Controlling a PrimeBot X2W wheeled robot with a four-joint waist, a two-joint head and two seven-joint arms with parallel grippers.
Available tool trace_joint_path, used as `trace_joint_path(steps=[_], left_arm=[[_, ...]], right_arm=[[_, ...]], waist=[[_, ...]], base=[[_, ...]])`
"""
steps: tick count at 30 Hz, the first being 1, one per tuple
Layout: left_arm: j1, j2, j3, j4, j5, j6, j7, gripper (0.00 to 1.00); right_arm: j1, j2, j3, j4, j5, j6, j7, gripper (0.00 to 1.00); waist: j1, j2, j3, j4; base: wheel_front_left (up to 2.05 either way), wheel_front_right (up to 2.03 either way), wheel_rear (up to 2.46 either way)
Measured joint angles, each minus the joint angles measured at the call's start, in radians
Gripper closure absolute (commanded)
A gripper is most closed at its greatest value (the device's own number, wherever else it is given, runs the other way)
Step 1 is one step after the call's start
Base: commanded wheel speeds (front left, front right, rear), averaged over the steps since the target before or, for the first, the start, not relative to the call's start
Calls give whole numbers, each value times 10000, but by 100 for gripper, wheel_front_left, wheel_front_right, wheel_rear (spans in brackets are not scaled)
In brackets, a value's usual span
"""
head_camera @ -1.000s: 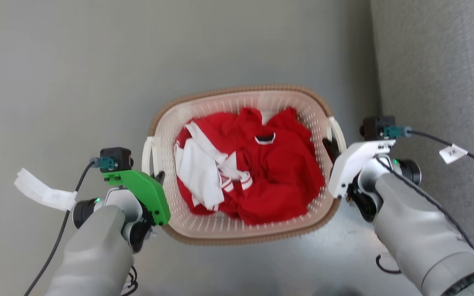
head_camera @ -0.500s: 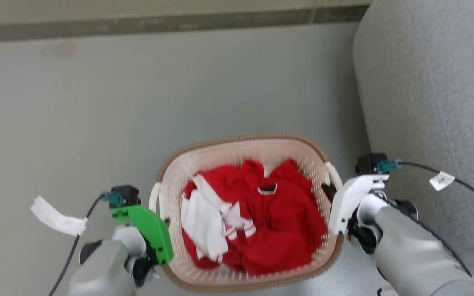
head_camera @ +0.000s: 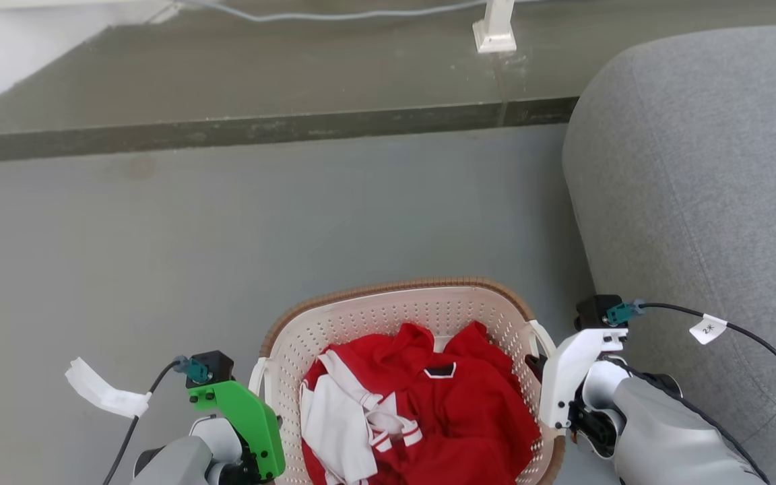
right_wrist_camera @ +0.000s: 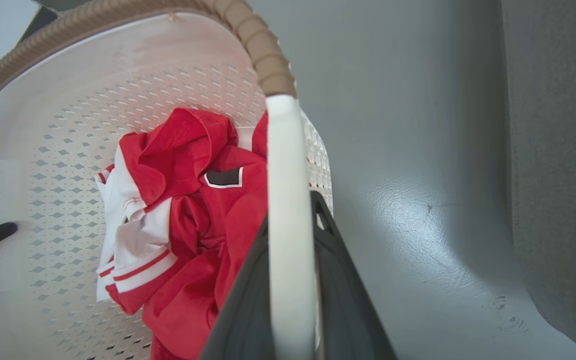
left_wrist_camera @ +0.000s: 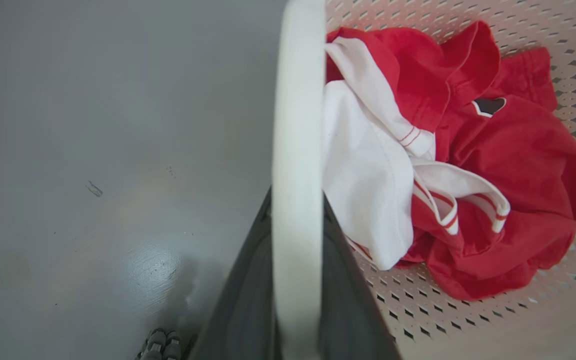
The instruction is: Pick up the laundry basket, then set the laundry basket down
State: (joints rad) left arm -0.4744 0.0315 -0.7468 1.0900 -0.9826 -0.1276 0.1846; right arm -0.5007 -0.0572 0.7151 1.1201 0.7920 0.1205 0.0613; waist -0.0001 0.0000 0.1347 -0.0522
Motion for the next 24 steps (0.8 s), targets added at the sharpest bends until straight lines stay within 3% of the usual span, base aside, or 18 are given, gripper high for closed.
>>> trace_joint_path(steps=[24], left_arm=[[28,104,-278,-50,-445,0,451,100]], right_arm=[[-4,12,251,182,295,-2,205,100]], waist=[[0,0,-304,-104]], base=[[0,0,0]])
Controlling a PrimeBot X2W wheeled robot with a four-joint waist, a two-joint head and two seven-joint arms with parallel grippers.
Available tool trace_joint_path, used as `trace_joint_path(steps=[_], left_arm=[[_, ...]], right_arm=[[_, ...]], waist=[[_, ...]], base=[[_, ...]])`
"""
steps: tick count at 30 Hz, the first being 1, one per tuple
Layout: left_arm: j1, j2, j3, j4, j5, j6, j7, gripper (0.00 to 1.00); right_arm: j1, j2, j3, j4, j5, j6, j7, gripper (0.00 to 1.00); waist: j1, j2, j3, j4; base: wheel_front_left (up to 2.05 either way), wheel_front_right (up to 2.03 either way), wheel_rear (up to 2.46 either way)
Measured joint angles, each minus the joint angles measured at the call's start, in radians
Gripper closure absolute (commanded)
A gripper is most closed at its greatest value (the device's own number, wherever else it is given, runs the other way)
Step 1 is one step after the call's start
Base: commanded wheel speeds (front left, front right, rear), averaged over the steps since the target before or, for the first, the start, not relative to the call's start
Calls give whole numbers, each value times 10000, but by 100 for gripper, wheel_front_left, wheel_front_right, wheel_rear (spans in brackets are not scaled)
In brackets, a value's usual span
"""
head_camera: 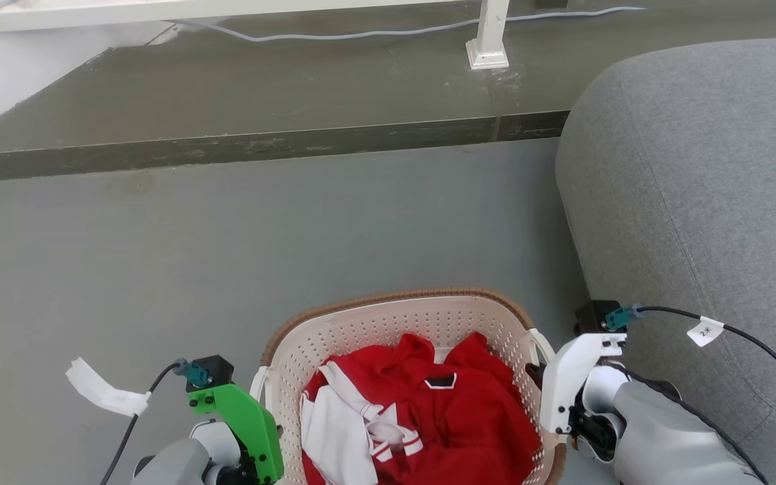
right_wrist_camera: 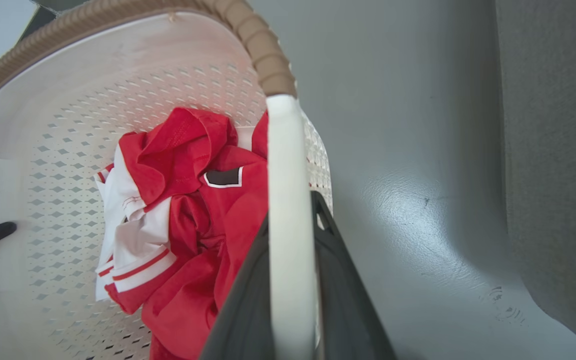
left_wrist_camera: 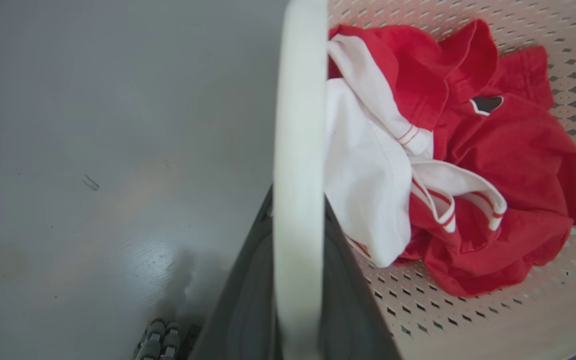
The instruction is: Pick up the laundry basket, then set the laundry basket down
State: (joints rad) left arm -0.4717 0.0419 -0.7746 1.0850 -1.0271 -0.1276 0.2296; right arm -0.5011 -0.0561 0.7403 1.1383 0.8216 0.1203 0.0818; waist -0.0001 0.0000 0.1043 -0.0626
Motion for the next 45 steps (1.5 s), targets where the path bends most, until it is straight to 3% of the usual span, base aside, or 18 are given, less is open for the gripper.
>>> trace_joint_path(steps=[27,45], left_arm=[[-34,98,-157,-82,-203,0,-46,100],[-682,299,-247,-176,-259,0,-270,100]], right_arm=[[-170,-2,255,61,334,0,69,100],[-733,10,385,10,441,0,-209,100]], waist=[[0,0,152,-35],[1,0,1031,-151]], base=[[0,0,0],[0,0,0]])
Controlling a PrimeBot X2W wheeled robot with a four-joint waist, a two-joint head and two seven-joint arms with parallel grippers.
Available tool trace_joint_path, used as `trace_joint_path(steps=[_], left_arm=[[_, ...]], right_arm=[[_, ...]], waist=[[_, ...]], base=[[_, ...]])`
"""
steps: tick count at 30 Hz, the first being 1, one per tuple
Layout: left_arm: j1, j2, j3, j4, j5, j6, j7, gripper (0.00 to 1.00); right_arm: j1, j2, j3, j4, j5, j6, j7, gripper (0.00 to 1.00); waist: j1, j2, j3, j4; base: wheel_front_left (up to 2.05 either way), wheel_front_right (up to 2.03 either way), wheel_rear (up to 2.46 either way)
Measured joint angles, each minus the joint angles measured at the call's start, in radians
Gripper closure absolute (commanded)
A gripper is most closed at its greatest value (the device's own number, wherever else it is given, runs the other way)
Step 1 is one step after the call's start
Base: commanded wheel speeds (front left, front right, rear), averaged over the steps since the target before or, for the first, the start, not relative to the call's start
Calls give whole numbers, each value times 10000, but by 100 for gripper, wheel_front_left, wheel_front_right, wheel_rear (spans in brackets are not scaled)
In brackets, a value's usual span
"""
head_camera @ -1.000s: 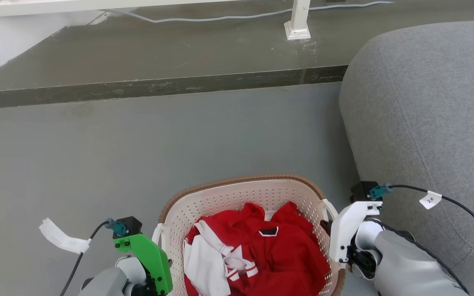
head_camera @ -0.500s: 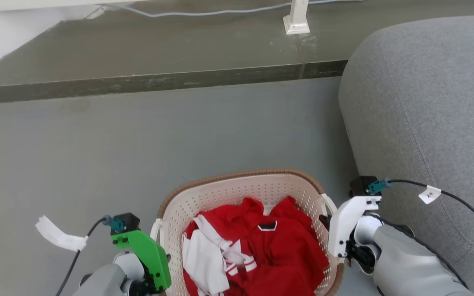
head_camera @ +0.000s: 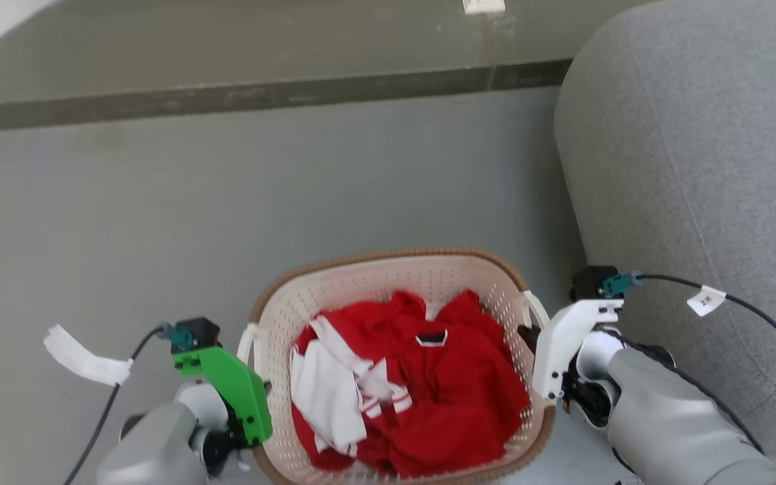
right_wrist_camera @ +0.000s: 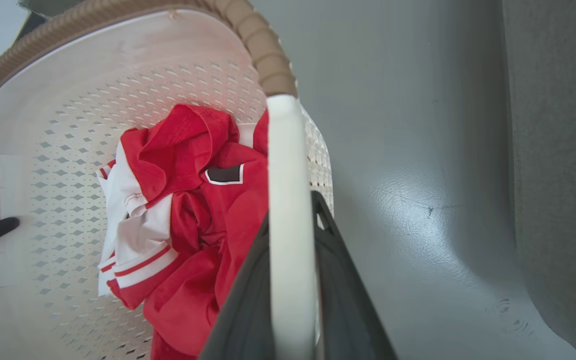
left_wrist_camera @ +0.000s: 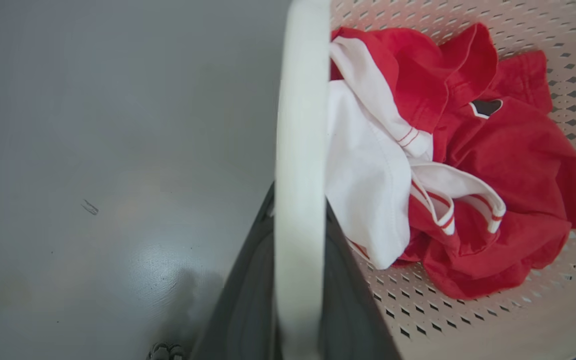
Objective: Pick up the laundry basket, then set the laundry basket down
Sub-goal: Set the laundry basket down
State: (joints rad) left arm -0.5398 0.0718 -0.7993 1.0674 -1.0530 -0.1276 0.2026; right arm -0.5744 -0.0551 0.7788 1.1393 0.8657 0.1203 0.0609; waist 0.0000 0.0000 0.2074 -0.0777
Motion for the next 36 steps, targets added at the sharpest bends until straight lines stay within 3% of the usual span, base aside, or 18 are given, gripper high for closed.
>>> trace_joint_path(steps=[36], left_arm=[[-2770,403,150,-341,360,-40,-2194,100]], right_arm=[[-2515,-81,-236,-293,-40,10,-2460,100]], waist=[[1,0,4617,41]], base=[[0,0,0]])
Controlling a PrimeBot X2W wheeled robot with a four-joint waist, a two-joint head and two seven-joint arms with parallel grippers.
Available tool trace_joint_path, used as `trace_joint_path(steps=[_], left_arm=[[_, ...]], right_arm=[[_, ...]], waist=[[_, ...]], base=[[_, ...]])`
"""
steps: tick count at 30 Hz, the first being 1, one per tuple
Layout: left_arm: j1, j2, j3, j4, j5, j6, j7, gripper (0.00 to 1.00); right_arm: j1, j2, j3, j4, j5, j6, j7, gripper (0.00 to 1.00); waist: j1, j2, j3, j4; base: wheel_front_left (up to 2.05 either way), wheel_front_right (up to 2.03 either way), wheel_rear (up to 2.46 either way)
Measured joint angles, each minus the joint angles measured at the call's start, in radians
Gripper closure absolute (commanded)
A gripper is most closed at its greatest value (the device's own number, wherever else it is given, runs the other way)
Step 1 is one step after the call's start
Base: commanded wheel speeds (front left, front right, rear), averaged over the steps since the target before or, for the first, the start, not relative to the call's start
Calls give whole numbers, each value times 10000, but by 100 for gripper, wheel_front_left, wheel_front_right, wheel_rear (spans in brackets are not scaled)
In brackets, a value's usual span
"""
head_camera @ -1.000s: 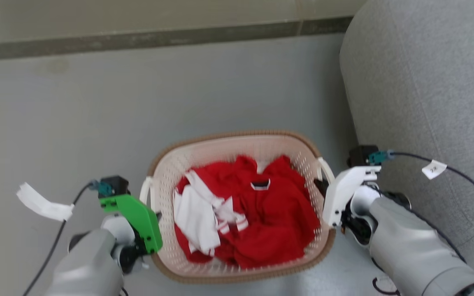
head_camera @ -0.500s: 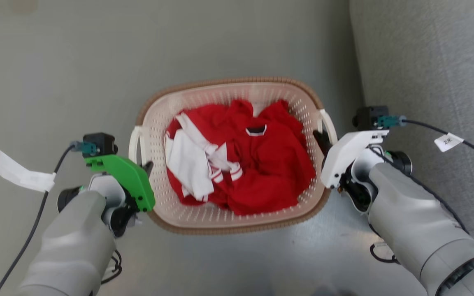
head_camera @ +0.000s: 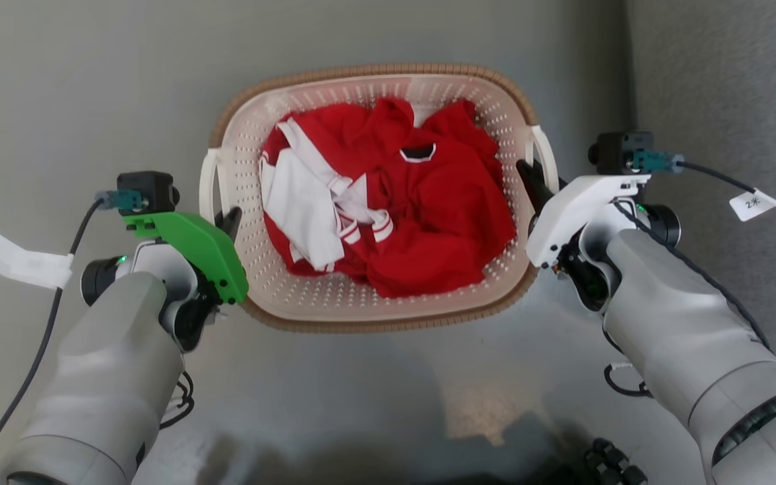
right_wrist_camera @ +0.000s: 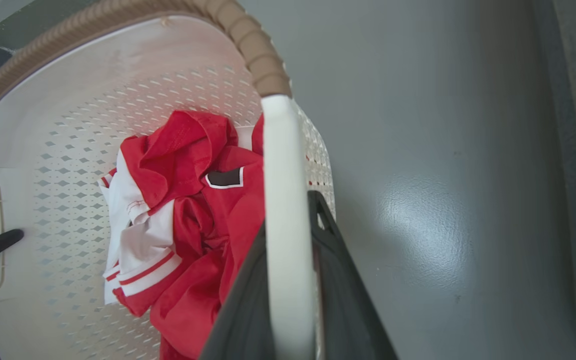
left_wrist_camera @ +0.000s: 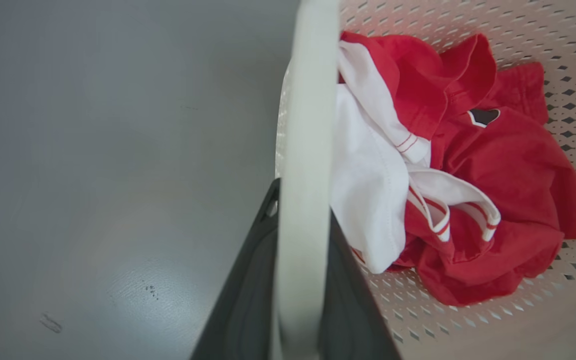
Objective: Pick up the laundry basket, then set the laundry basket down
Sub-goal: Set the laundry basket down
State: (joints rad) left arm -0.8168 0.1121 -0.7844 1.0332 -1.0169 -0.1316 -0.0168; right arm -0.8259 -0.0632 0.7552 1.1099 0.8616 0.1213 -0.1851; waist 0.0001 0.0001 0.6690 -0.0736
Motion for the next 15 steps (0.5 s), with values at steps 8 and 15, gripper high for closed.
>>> trace_joint_path(steps=[8,15], left_arm=[[-281,0,-50,-27,2,0,-418,100],[-371,0,-75,-23,12,0,-729,100]], right_arm=[[-296,0,-69,73,2,4,-261,100],[-388,12,-65,132,2,8,-424,100]], waist=[[0,0,978,66],[0,0,1650,120]], base=[[0,0,0],[0,0,0]])
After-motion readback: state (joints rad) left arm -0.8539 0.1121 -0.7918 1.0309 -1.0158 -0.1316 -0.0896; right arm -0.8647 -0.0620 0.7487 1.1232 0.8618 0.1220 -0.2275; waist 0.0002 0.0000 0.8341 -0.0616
